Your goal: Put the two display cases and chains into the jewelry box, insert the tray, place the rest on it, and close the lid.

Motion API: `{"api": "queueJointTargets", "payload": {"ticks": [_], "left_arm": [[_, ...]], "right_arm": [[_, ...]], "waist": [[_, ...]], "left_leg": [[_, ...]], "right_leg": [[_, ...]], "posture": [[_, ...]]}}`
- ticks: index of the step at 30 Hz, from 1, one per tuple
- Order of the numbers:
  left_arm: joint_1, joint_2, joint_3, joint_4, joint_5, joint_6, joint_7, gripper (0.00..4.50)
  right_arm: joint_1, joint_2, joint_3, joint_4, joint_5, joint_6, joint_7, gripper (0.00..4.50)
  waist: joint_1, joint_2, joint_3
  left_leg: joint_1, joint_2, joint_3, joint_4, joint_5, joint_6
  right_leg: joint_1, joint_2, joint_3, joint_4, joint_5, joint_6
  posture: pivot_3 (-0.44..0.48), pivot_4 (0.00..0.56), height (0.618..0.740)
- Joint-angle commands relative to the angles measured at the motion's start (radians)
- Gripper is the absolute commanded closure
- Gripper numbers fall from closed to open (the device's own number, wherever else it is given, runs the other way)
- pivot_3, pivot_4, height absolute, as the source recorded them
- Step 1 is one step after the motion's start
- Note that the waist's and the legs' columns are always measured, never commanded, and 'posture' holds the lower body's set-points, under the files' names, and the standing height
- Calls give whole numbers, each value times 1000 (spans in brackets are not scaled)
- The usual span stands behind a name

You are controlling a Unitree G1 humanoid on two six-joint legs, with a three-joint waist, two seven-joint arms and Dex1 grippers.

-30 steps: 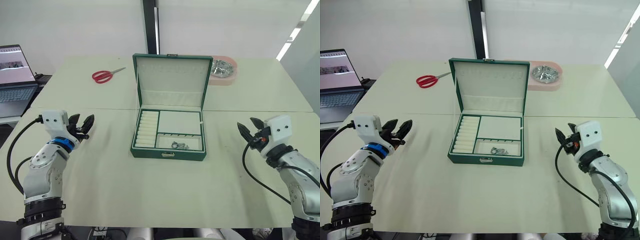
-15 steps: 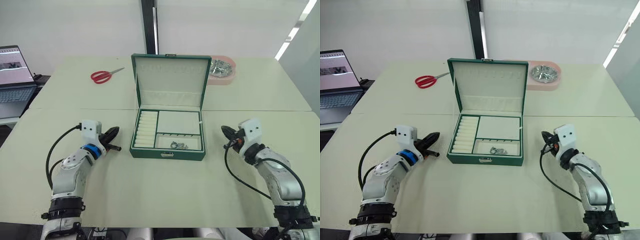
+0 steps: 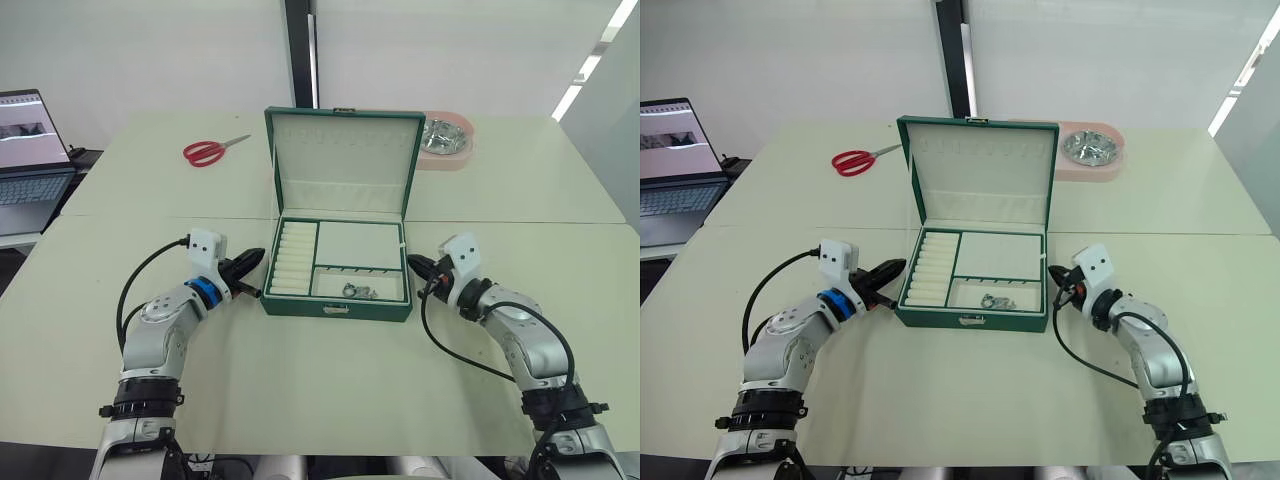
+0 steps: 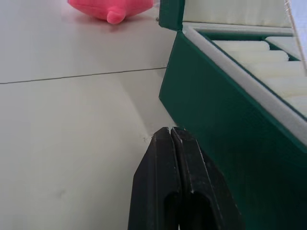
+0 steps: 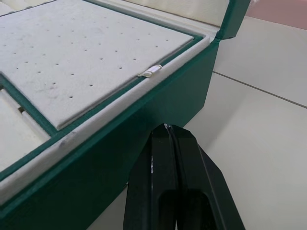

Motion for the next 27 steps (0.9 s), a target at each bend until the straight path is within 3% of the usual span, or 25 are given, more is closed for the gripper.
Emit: {"api": "queueJointTargets", "payload": {"ticks": [1,13,27], "left_arm": [[-12,18,-23,-30,-19,24,-65,4500],[-23,33,-75,-88,-18,102,-146,4500],[48,73,-127,-245,-40,175,-228,4500]], "right_arm": [[-17,-4,6,-17,16,-4,34,4467],[-13,-22,25,-50,40,19,115,4467],[108,-107,27,-269,130,151,185,4467]], "waist": [[-1,0,0],[-1,0,0],[0,0,0]], "left_leg": [[0,0,0,0,0,0],[0,0,0,0,0,0],[-1,0,-1,0,-1,1]], "right_leg": [[0,0,0,0,0,0],[0,0,0,0,0,0],[0,0,0,-1,0,0]], "posture": [[0,150,740],[0,150,740],[0,150,740]]}}
